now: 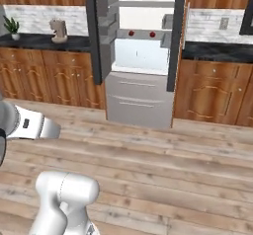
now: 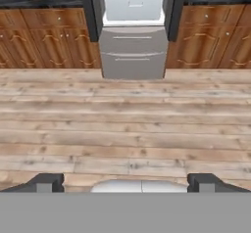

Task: Gather the bell peppers from the fridge and place them on a tray on the dining counter. Then gather the fish and chicken drumstick from the fridge and place them on the other tray.

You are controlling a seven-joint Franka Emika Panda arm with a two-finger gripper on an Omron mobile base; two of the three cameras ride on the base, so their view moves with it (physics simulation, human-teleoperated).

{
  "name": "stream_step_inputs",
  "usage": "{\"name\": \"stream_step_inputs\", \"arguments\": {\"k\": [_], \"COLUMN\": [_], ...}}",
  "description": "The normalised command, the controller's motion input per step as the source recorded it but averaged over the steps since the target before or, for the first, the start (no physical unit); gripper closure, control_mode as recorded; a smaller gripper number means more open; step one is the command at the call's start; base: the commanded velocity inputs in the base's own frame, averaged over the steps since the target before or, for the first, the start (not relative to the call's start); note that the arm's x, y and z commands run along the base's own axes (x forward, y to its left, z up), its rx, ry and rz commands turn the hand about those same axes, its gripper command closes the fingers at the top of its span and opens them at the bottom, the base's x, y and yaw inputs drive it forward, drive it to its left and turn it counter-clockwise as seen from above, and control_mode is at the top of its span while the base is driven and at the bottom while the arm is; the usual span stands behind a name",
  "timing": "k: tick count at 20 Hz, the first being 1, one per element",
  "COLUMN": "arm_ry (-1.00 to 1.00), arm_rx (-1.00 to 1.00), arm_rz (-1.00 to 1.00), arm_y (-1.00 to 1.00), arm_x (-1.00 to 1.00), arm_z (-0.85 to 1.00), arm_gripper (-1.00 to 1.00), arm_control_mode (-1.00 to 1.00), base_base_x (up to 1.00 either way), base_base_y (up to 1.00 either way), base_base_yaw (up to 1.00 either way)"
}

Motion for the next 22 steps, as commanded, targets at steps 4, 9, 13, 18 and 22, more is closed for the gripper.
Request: {"name": "stream_step_inputs", "arguments": {"k": [4,9,13,18,22], "arm_ry": [0.00,0.00,0.00,0.00,0.00], "arm_rx": [0.00,0.00,0.00,0.00,0.00], "arm_rz": [0.00,0.00,0.00,0.00,0.00], "arm_y": [0.00,0.00,0.00,0.00,0.00], "arm_x": [0.00,0.00,0.00,0.00,0.00], "arm_z": [0.00,0.00,0.00,0.00,0.00], "arm_gripper": [-1.00,-1.00,-1.00,-1.00,-1.00], "arm_control_mode": [1.00,1.00,1.00,1.00,1.00], "base_base_x": [1.00,1.00,1.00,1.00,0.97], "base_base_y": [0.00,0.00,0.00,0.00,0.00], "base_base_yaw": [0.01,0.01,0.00,0.00,0.00]}}
